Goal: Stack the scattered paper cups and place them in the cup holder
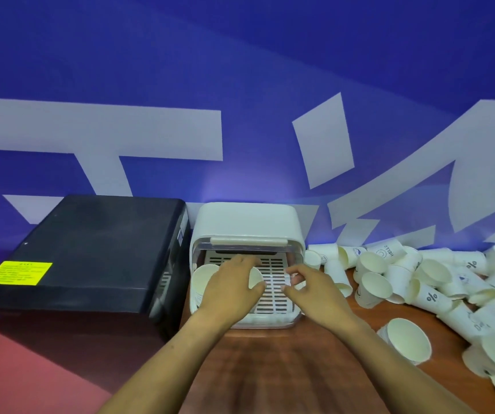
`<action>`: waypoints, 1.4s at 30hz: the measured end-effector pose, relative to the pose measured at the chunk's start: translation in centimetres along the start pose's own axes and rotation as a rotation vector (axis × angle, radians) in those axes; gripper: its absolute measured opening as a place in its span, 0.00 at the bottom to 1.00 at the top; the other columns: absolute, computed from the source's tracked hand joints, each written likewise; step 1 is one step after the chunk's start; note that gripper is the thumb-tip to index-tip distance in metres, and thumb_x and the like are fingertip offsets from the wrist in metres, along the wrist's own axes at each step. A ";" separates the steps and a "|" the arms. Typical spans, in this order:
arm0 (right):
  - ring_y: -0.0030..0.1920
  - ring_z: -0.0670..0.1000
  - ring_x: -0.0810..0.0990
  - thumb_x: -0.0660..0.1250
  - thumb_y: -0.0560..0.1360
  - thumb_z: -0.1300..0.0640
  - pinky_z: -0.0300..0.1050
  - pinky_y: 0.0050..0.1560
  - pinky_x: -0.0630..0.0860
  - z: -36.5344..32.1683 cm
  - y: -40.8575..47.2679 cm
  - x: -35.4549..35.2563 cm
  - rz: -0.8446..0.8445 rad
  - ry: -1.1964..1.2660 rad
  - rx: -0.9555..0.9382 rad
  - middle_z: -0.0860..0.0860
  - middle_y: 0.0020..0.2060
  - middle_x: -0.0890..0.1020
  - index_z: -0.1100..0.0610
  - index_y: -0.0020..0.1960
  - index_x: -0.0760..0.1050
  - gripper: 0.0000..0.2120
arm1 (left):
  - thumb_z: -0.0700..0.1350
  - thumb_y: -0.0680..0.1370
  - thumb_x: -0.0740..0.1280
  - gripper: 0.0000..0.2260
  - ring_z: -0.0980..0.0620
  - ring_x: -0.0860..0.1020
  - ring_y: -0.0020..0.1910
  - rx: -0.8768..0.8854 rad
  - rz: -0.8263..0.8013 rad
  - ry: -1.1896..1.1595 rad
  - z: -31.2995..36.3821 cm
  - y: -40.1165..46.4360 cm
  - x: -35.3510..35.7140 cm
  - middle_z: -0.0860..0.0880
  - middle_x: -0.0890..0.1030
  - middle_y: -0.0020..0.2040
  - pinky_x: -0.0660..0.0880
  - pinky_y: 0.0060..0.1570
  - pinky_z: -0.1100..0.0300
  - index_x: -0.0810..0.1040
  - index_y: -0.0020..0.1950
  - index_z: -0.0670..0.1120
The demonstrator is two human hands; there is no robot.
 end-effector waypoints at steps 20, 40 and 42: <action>0.41 0.48 0.78 0.59 0.75 0.60 0.45 0.44 0.75 19.5 6.2 -14.4 0.000 -0.013 0.142 0.47 0.42 0.81 0.48 0.54 0.76 0.13 | 0.43 0.78 0.62 0.15 0.50 0.74 0.61 -0.090 -0.106 -0.049 12.7 9.5 11.9 0.49 0.76 0.64 0.70 0.59 0.60 0.74 0.65 0.47; 0.66 0.48 0.65 0.64 0.65 0.29 0.41 0.57 0.72 24.1 8.9 -6.9 -0.173 -0.466 -0.075 0.46 0.73 0.51 0.37 0.74 0.53 0.41 | 0.61 0.75 0.64 0.34 0.42 0.69 0.67 -0.310 -0.556 0.201 8.9 14.2 27.7 0.42 0.67 0.70 0.68 0.63 0.49 0.53 0.77 0.54; 0.67 0.48 0.65 0.64 0.66 0.30 0.42 0.57 0.72 24.5 8.9 -6.5 -0.185 -0.445 -0.084 0.46 0.73 0.50 0.36 0.74 0.53 0.40 | 0.61 0.75 0.64 0.35 0.42 0.72 0.64 -0.312 -0.544 0.219 9.1 14.3 28.1 0.43 0.73 0.66 0.70 0.60 0.50 0.53 0.77 0.54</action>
Point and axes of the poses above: each hand's wrist, its own y-axis towards the middle knuckle, its own x-axis out of the palm, z = x × y, the point moved 10 cm from there along y, towards the middle knuckle
